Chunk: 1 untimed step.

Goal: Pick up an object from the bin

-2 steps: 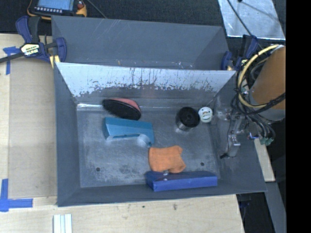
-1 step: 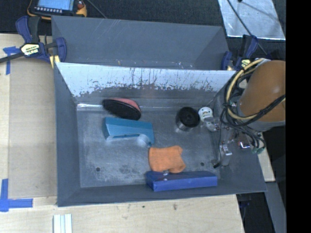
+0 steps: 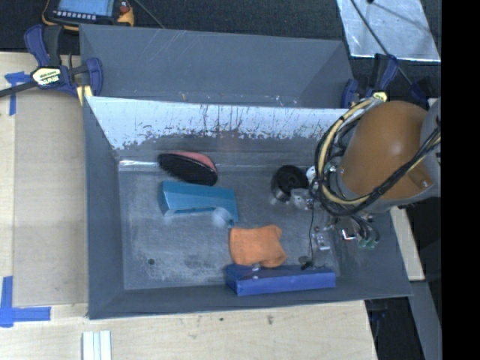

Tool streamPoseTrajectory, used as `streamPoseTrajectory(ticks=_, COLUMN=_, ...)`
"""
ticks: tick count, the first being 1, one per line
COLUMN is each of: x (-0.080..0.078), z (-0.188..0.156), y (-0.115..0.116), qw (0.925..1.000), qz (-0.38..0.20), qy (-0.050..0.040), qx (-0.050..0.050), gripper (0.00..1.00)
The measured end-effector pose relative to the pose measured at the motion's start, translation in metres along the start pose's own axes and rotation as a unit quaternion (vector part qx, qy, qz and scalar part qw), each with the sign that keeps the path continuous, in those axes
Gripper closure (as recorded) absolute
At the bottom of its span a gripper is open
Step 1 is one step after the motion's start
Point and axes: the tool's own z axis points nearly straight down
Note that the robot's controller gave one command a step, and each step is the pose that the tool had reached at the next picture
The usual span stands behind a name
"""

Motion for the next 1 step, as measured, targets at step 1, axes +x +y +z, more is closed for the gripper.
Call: streamPoseTrajectory(ticks=1, x=0.0064, z=0.0292, y=0.0283, qw=0.9950, qz=-0.100, qy=-0.0007, qx=0.000, gripper=0.00)
